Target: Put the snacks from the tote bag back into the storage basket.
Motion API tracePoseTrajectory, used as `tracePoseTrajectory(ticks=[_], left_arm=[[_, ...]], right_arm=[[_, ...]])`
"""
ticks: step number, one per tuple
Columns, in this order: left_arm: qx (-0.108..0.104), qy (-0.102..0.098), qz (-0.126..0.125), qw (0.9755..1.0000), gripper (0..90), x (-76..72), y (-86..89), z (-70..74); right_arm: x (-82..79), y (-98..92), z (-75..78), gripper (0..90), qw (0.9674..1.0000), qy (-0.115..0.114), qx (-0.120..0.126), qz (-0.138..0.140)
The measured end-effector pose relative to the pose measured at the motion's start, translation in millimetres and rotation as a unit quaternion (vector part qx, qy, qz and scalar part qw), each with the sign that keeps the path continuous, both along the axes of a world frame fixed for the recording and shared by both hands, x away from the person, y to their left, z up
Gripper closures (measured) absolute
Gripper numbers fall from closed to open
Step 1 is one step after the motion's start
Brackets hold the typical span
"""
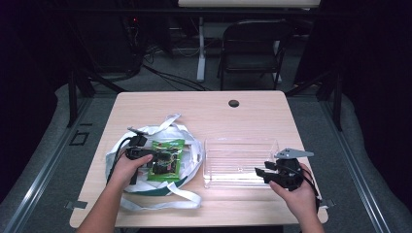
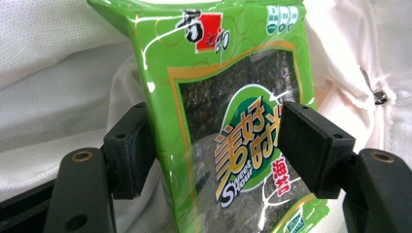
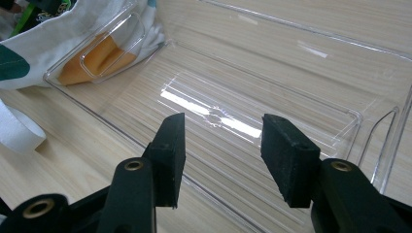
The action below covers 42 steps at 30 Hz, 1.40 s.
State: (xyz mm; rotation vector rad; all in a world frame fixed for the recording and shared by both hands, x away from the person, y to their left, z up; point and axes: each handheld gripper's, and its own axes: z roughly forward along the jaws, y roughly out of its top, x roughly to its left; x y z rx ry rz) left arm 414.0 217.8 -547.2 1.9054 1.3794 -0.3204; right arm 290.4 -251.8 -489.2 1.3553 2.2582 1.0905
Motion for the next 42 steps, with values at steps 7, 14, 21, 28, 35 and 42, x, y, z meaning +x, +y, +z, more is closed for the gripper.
tracePoseTrajectory(ticks=[7,14,21,28,35,42], left_arm=[[0.004,-0.008,-0.003,1.0000,36.4,-1.9,0.1,1.9],[-0.011,-0.034,-0.007,0.9993,55.7,-5.2,6.6,9.3],[-0.029,-0.041,-0.024,0.9984,65.0,-8.3,16.1,15.3],[-0.040,-0.044,-0.036,0.9976,71.4,-10.3,23.8,21.6],[-0.041,-0.036,-0.045,0.9975,72.1,-11.5,26.9,24.5],[-0.031,-0.030,-0.062,0.9971,72.0,-13.7,34.3,26.0]], right_arm=[[1.0,2.0,-0.5,51.3,1.0000,-0.001,0.001,-0.001],[3.1,2.2,-0.1,51.0,1.0000,-0.003,0.000,0.004],[5.1,3.6,0.5,50.8,1.0000,-0.004,0.002,0.007],[7.0,6.8,-0.7,50.8,0.9999,-0.004,0.002,0.011],[7.6,5.8,-0.9,50.7,0.9999,-0.005,0.003,0.009],[9.0,7.5,-0.5,50.7,0.9999,-0.006,0.003,0.014]])
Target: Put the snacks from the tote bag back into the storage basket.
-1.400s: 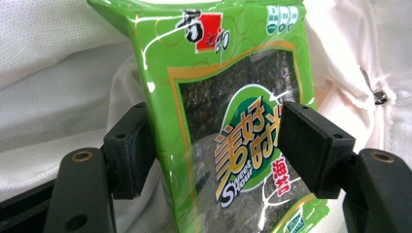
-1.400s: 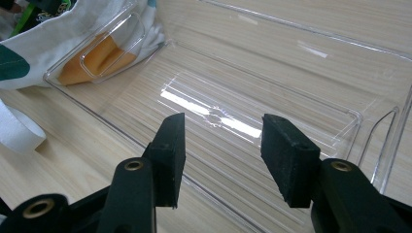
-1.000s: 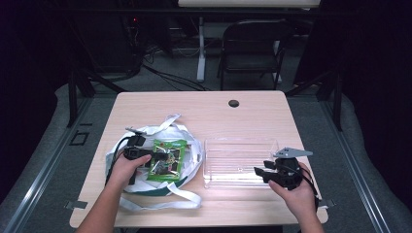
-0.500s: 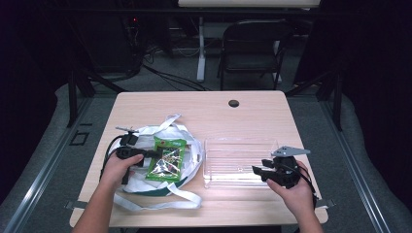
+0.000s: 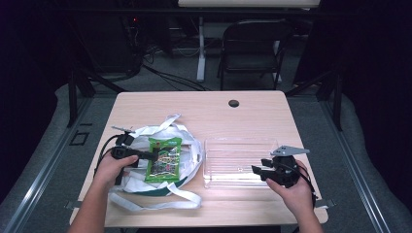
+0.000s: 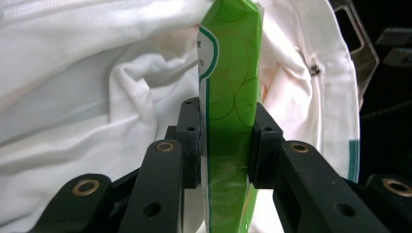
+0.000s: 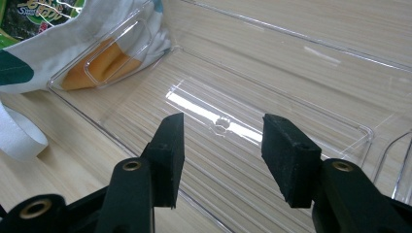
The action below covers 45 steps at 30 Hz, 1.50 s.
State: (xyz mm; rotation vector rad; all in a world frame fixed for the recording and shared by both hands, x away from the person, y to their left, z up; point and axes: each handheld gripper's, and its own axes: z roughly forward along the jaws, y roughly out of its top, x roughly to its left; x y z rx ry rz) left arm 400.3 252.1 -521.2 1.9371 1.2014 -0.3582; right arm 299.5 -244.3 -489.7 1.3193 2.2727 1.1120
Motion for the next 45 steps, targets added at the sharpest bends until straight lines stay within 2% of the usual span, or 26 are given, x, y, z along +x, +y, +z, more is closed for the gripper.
tracePoseTrajectory(ticks=[5,9,14,18,28,33,37,41,43,45], left_arm=[[0.003,-0.001,-0.001,1.0000,72.2,-2.7,4.0,1.1],[-0.002,-0.015,0.004,0.9999,72.4,-5.2,8.7,4.6],[-0.001,-0.038,0.018,0.9991,72.5,-7.3,15.1,11.4],[-0.004,-0.053,0.026,0.9983,72.5,-7.5,17.3,16.5],[-0.023,-0.100,0.031,0.9942,72.5,-10.0,13.2,33.2],[-0.028,-0.122,0.020,0.9920,72.5,-13.9,5.1,42.2],[-0.032,-0.138,0.015,0.9898,72.5,-17.7,0.0,49.0],[-0.042,-0.160,0.013,0.9861,72.6,-21.3,-3.5,55.7],[-0.047,-0.168,0.012,0.9847,72.6,-22.8,-5.4,58.6],[-0.049,-0.174,0.012,0.9834,72.7,-24.1,-7.0,61.1]], right_arm=[[2.4,2.4,0.1,50.7,1.0000,0.001,0.001,0.005],[4.7,5.1,-0.2,50.7,1.0000,-0.001,-0.002,0.009],[5.7,6.6,-1.1,51.2,0.9993,-0.016,-0.028,0.019],[4.3,7.7,-1.6,51.0,0.9988,-0.026,-0.035,0.024],[-0.2,9.8,-0.6,51.2,0.9973,-0.051,-0.040,0.034],[-0.9,10.8,-1.0,60.3,0.9971,-0.038,-0.050,0.043],[-0.4,19.4,1.7,62.2,0.9947,-0.034,-0.060,0.076],[4.2,28.7,5.0,63.3,0.9918,-0.033,-0.080,0.094],[6.4,34.7,7.3,63.3,0.9879,-0.029,-0.107,0.108],[8.9,39.9,12.2,63.3,0.9854,-0.028,-0.116,0.121]])
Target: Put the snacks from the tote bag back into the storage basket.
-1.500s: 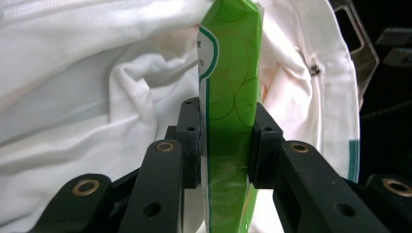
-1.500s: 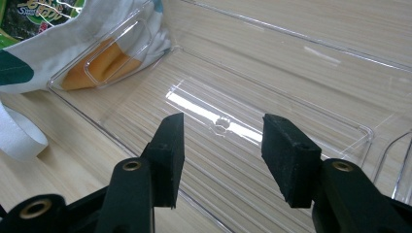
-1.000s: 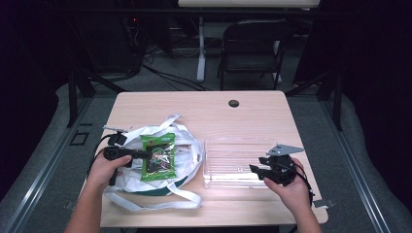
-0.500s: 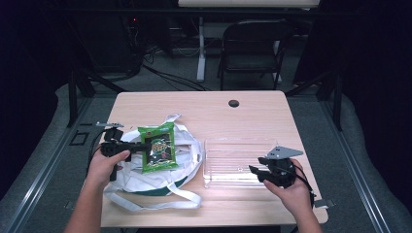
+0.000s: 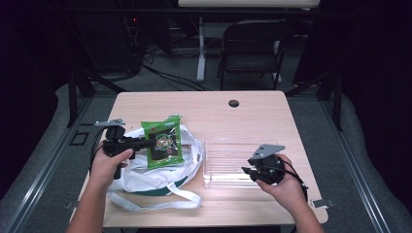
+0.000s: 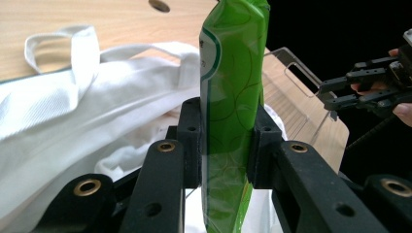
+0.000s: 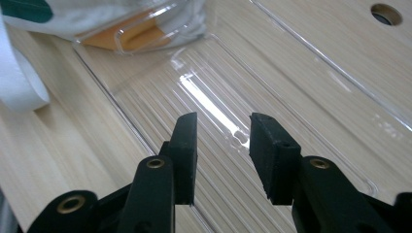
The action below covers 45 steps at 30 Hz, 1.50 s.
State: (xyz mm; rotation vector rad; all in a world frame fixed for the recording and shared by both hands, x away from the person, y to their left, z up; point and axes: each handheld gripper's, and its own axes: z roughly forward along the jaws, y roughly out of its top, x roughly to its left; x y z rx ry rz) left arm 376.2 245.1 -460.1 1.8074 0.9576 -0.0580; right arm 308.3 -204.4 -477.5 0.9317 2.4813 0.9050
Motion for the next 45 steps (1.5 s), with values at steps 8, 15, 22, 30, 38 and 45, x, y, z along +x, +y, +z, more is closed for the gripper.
tracePoseTrajectory(ticks=[8,15,22,30,38,45], left_arm=[[-0.009,-0.014,-0.012,0.9998,72.7,-4.9,-6.6,6.2],[-0.006,-0.020,-0.020,0.9996,72.7,-6.6,-17.7,5.1],[0.002,-0.034,-0.022,0.9992,72.7,-8.8,-29.2,3.8],[0.003,-0.054,-0.018,0.9984,72.9,-12.9,-34.2,7.4],[-0.003,-0.068,-0.018,0.9975,72.9,-16.2,-39.3,10.5],[-0.014,-0.082,-0.023,0.9962,72.9,-19.0,-42.0,14.0]], right_arm=[[13.4,13.2,18.6,61.4,0.9988,0.018,-0.020,0.040],[24.3,10.5,28.6,60.0,0.9967,0.037,-0.036,0.063],[33.2,13.2,39.0,60.0,0.9929,0.048,-0.058,0.092],[41.4,26.4,53.5,58.3,0.9883,0.046,-0.080,0.121],[45.6,48.3,76.7,54.6,0.9805,0.035,-0.106,0.162],[54.5,62.9,100.6,50.8,0.9737,0.017,-0.126,0.189]])
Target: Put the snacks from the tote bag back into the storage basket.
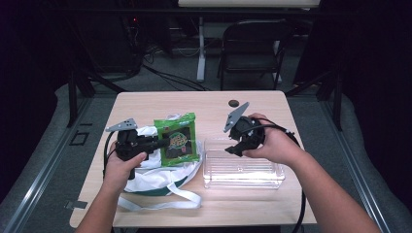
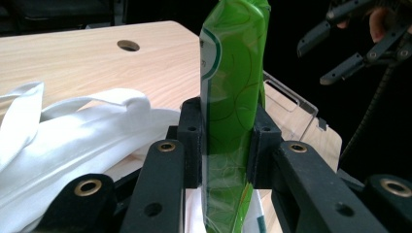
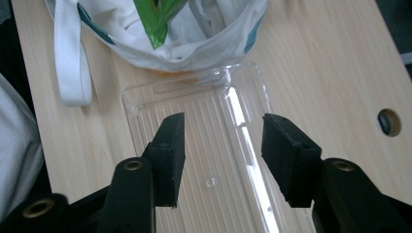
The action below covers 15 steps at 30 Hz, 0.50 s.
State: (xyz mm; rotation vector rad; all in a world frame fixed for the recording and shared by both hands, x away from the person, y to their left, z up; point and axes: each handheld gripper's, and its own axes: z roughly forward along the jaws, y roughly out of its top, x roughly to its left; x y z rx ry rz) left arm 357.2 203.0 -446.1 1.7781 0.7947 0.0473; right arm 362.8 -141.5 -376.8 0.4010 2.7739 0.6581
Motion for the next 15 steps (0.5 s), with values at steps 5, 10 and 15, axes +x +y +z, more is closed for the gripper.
tracePoseTrajectory(ticks=[5,10,15], left_arm=[[-0.007,-0.003,-0.007,0.9999,72.9,-1.2,-3.0,0.5],[-0.008,-0.003,-0.016,0.9998,72.9,-2.2,-8.5,-0.6],[-0.007,0.000,-0.025,0.9997,72.9,-2.8,-13.2,-1.8]], right_arm=[[5.1,9.0,17.2,48.9,0.9999,-0.012,0.002,0.009],[9.8,16.3,31.1,46.2,0.9996,-0.023,-0.002,0.016],[11.0,21.9,38.8,46.2,0.9995,-0.027,-0.009,0.017]])
